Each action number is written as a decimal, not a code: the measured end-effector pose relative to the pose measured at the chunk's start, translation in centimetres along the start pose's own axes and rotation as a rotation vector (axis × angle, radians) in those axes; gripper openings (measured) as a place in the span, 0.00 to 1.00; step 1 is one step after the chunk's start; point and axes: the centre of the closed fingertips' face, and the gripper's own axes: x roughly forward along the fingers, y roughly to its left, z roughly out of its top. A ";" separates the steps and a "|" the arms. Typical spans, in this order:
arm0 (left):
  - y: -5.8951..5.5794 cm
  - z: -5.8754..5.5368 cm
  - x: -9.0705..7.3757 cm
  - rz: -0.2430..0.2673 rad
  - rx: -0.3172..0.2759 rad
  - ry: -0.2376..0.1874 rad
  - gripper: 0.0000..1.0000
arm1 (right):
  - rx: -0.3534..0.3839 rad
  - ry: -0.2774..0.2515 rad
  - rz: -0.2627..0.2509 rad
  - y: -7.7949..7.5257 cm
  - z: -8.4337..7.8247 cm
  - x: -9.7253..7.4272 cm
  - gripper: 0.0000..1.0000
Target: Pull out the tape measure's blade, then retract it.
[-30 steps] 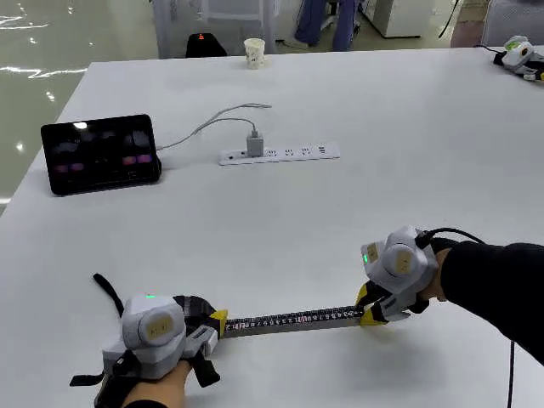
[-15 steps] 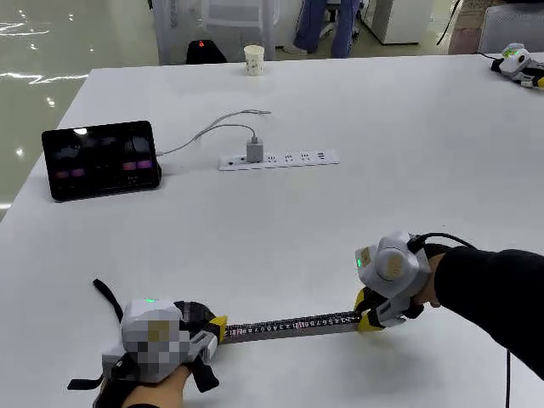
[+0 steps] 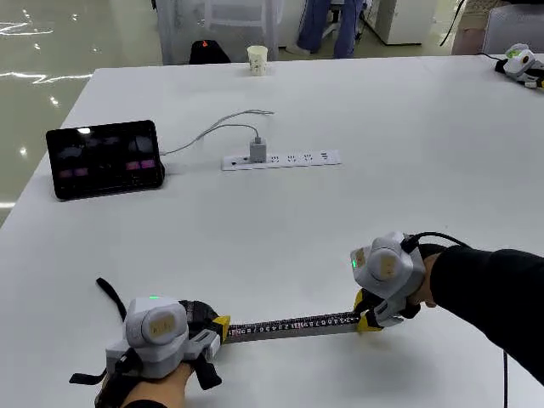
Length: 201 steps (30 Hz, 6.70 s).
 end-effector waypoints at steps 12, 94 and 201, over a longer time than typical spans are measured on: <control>-0.1 0.0 0.0 0.002 -0.001 0.005 0.63 | 0.004 -0.006 -0.002 0.1 0.6 0.2 0.11; -0.3 0.0 0.0 0.006 -0.003 0.042 0.63 | -0.003 -0.037 -0.008 0.3 4.3 1.6 0.11; -0.2 -0.2 0.0 0.003 -0.003 0.064 0.63 | -0.034 -0.047 0.008 0.5 8.7 3.3 0.11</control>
